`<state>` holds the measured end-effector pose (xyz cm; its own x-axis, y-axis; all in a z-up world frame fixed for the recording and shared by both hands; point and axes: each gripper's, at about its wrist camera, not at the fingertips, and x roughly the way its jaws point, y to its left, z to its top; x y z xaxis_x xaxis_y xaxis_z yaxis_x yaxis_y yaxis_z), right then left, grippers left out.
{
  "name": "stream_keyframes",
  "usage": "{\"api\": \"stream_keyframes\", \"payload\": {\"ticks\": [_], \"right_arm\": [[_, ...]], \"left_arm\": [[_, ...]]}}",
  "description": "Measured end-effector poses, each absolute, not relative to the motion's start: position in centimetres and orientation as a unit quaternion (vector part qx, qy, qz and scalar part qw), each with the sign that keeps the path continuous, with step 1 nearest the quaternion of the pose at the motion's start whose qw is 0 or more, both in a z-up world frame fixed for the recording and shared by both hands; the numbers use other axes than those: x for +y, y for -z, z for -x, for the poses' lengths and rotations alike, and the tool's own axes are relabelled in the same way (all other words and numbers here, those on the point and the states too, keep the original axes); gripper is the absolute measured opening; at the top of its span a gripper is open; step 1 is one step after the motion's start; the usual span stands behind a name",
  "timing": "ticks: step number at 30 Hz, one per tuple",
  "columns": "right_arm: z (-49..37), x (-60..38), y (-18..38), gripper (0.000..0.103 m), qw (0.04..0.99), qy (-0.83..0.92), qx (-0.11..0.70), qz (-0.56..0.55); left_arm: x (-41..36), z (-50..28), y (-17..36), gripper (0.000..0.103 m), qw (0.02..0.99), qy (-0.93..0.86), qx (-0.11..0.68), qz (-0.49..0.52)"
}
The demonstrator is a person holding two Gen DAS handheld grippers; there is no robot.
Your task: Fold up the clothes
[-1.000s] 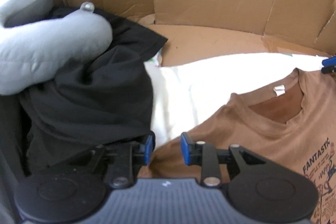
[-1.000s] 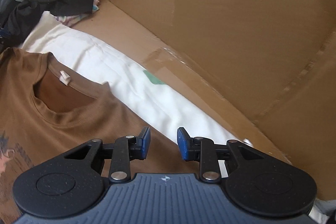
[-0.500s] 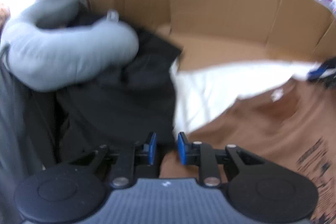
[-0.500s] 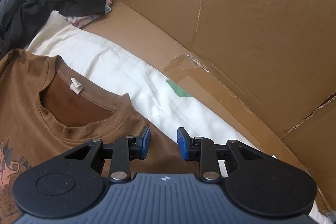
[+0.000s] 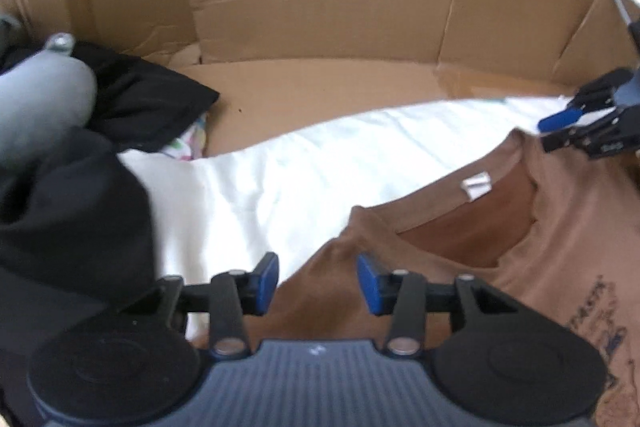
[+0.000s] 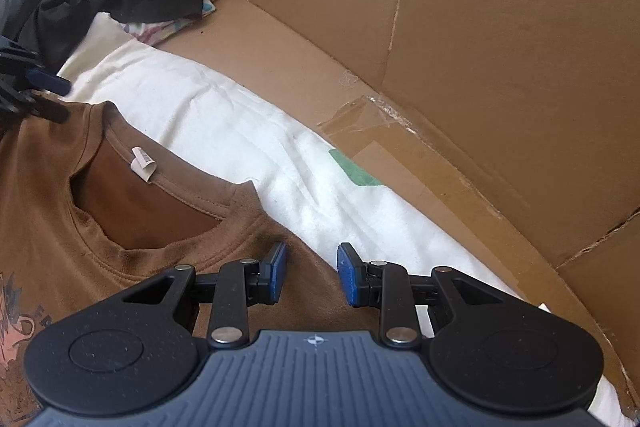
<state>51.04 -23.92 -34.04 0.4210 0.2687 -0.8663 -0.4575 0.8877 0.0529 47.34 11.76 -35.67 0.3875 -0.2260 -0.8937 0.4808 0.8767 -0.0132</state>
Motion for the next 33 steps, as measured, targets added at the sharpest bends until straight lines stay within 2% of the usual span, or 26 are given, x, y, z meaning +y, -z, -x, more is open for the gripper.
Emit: {"api": "stream_keyframes", "payload": {"ticks": [4, 6, 8, 9, 10, 11, 19, 21, 22, 23, 26, 33], "right_arm": [[-51.1, -23.4, 34.2, 0.035, 0.834, -0.225, 0.493, 0.104], [-51.1, -23.2, 34.3, 0.035, 0.833, -0.229, 0.493, 0.108], [-51.1, -22.9, 34.4, 0.031, 0.831, -0.233, 0.493, 0.112], [-51.1, -22.7, 34.4, 0.03, 0.829, -0.236, 0.493, 0.115], [-51.0, -22.3, 34.4, 0.019, 0.826, -0.241, 0.494, 0.124], [-50.9, -21.9, 34.4, 0.004, 0.822, -0.246, 0.496, 0.133], [-50.9, -21.4, 33.1, 0.001, 0.835, -0.228, 0.476, 0.156], [-51.2, -21.2, 33.3, 0.001, 0.838, -0.211, 0.478, 0.157], [-51.3, -21.1, 33.3, 0.003, 0.839, -0.203, 0.48, 0.158], [-51.5, -21.0, 33.4, 0.005, 0.84, -0.194, 0.481, 0.158], [-51.3, -21.5, 32.9, 0.011, 0.85, -0.186, 0.473, 0.137], [-49.2, -24.0, 30.0, 0.012, 0.867, -0.199, 0.448, 0.094]], "left_arm": [[11.3, -47.7, 37.0, 0.044, 0.82, 0.227, 0.515, -0.105], [11.4, -47.8, 37.4, 0.038, 0.816, 0.229, 0.521, -0.098], [11.4, -47.9, 37.8, 0.018, 0.813, 0.23, 0.527, -0.092], [11.4, -47.8, 37.8, 0.011, 0.813, 0.233, 0.525, -0.094], [11.3, -47.7, 37.7, 0.005, 0.813, 0.237, 0.522, -0.1], [11.3, -47.5, 37.5, 0.005, 0.815, 0.24, 0.516, -0.107], [12.6, -47.8, 36.1, 0.004, 0.839, 0.23, 0.482, -0.1], [12.0, -47.9, 36.7, 0.011, 0.84, 0.205, 0.488, -0.118], [11.8, -48.0, 37.0, 0.022, 0.839, 0.188, 0.495, -0.123], [11.7, -48.1, 37.3, 0.028, 0.837, 0.175, 0.503, -0.124], [12.0, -47.9, 36.7, 0.029, 0.847, 0.17, 0.491, -0.109], [12.9, -45.5, 33.5, 0.028, 0.865, 0.182, 0.46, -0.083]]}}
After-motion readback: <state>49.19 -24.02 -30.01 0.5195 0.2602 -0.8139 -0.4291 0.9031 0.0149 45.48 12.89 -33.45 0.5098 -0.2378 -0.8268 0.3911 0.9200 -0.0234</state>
